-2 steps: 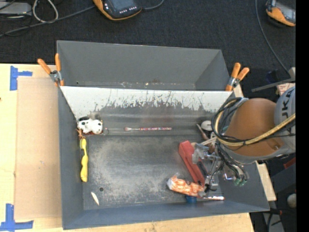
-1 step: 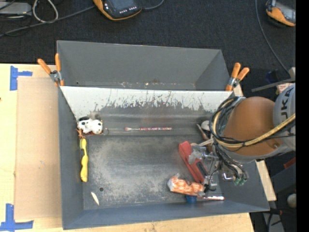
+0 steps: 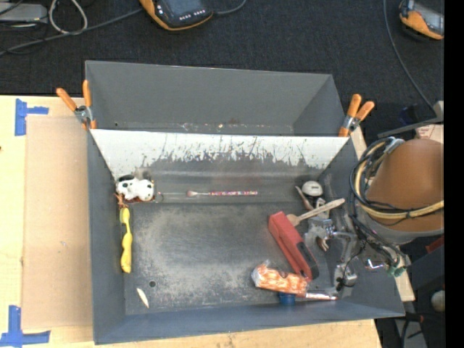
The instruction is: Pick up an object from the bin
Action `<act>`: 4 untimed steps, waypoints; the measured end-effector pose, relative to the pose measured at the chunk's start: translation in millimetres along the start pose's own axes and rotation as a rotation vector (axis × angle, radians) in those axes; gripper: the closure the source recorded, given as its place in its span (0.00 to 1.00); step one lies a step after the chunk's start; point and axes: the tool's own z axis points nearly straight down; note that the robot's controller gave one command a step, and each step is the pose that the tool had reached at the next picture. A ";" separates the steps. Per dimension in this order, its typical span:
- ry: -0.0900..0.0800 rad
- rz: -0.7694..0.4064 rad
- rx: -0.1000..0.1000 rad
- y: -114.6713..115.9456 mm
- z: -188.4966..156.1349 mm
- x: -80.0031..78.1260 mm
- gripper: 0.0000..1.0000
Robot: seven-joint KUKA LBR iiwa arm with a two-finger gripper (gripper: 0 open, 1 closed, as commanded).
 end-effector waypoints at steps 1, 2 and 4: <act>0.004 -0.187 -0.007 48.0 59.1 -9.0 0.00; -0.002 0.075 0.000 54.5 94.4 -14.3 1.00; 0.003 0.078 -0.001 55.1 25.0 -13.6 1.00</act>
Offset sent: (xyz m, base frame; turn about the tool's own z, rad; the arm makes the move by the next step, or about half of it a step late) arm 0.0063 0.0560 -0.0933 0.0756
